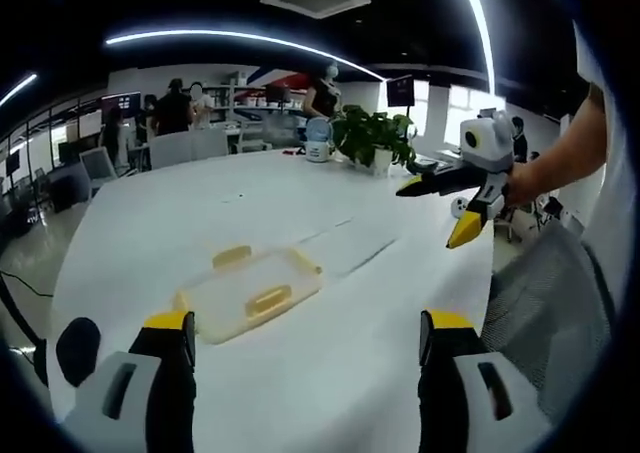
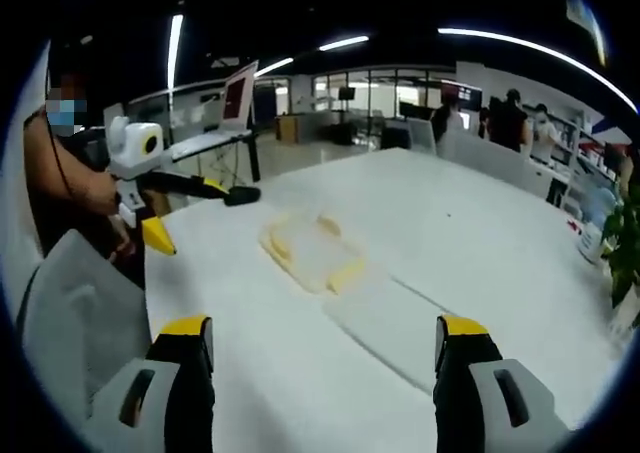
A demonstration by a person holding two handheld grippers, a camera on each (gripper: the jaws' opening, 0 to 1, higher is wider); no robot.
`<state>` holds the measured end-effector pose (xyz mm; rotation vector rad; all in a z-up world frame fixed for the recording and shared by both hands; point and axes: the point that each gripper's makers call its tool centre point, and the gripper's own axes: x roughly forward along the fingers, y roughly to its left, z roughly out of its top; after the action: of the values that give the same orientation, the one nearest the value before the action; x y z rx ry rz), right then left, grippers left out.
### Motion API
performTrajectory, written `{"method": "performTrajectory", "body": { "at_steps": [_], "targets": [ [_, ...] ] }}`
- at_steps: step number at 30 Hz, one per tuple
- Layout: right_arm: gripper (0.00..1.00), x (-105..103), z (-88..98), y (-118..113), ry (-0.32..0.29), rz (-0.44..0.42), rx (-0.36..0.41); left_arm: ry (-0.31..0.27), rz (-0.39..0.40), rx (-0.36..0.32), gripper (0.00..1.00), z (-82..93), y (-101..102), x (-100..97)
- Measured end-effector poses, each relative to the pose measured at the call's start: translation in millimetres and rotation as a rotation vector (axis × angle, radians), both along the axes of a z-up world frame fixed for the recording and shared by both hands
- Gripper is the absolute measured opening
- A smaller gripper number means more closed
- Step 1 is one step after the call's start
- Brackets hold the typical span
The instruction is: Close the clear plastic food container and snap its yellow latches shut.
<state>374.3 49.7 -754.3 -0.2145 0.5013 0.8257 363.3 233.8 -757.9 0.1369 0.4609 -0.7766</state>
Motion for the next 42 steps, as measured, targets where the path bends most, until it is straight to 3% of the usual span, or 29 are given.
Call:
{"method": "performTrajectory", "body": {
  "at_steps": [42],
  "targets": [
    [0.90, 54, -10.4, 30, -0.009, 0.148, -0.069, 0.023, -0.074, 0.111, 0.93, -19.5, 21, 42.6]
  ]
}}
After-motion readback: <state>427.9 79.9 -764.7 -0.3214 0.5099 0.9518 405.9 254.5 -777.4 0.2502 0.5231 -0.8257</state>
